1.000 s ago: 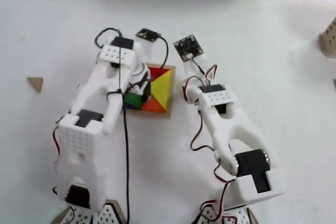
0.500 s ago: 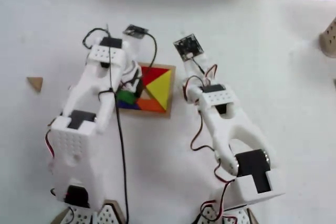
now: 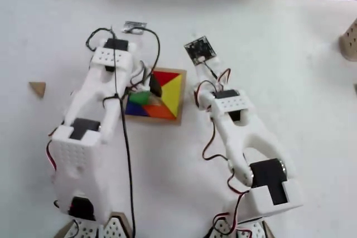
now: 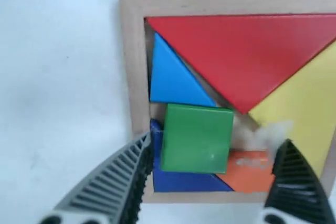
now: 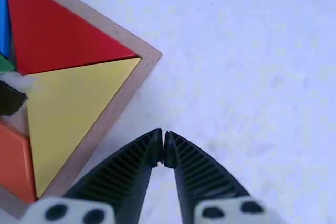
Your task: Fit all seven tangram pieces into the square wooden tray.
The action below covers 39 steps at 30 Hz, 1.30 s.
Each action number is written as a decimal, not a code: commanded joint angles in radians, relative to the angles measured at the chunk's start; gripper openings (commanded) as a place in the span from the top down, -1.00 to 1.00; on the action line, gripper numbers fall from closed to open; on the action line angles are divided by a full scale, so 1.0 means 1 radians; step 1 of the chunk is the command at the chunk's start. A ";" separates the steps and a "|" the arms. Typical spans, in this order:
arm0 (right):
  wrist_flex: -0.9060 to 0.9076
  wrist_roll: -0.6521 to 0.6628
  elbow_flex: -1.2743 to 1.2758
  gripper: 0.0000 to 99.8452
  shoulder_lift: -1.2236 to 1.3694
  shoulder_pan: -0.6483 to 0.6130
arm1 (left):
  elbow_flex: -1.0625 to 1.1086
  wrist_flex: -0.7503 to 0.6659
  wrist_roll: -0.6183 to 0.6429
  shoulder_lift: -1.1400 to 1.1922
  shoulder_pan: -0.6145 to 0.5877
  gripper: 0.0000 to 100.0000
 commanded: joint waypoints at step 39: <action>-0.015 -0.008 -0.041 0.97 -0.005 -0.010 | 0.242 -0.161 -0.138 -0.206 0.143 0.95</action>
